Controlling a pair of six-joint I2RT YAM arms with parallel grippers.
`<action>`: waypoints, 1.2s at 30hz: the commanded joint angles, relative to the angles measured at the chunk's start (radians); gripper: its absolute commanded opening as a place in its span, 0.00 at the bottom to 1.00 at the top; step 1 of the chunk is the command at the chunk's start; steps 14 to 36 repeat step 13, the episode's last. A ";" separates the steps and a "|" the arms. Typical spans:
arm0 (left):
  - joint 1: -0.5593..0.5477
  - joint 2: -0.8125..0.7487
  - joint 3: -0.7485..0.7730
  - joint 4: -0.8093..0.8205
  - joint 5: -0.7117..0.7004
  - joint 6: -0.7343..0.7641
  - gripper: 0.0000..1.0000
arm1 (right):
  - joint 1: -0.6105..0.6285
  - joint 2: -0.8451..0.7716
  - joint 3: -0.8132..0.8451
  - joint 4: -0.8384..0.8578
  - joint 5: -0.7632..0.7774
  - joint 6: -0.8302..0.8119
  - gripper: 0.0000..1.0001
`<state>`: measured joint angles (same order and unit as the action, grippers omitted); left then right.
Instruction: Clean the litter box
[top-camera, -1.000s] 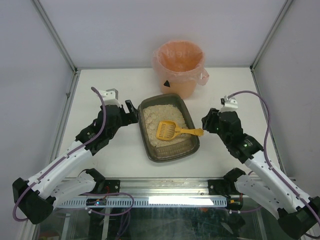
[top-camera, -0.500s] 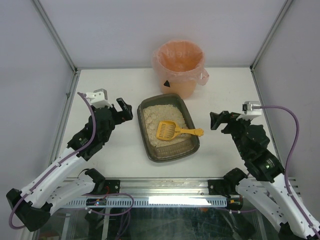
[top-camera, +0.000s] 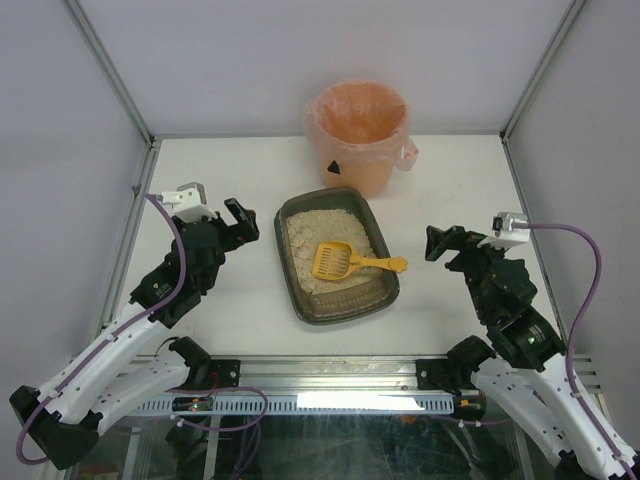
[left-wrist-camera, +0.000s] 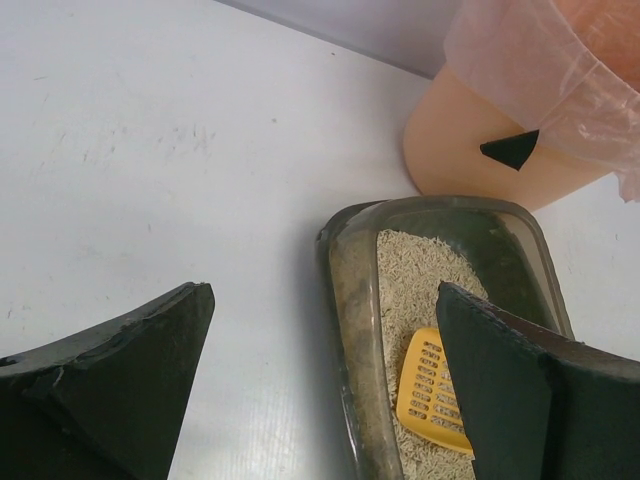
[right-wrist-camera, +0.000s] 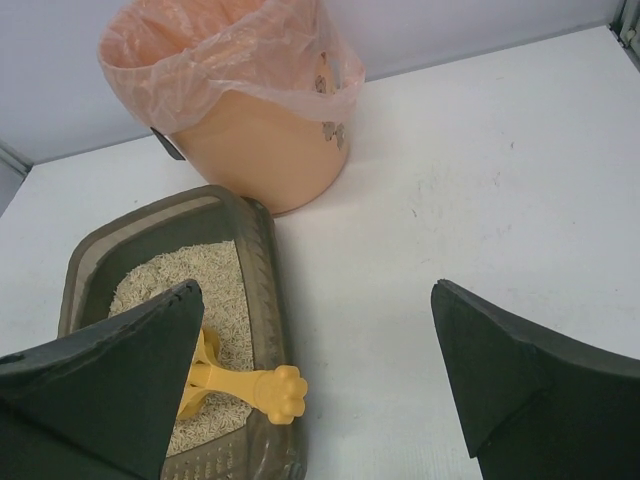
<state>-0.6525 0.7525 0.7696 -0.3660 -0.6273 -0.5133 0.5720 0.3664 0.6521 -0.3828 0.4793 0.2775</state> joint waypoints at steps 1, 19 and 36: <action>0.005 -0.013 -0.005 0.053 -0.023 0.000 0.99 | 0.002 -0.007 -0.009 0.076 0.021 0.009 1.00; 0.006 -0.001 -0.001 0.056 -0.042 -0.008 0.99 | 0.003 -0.010 -0.007 0.074 0.071 0.032 1.00; 0.006 -0.001 -0.001 0.056 -0.042 -0.008 0.99 | 0.003 -0.010 -0.007 0.074 0.071 0.032 1.00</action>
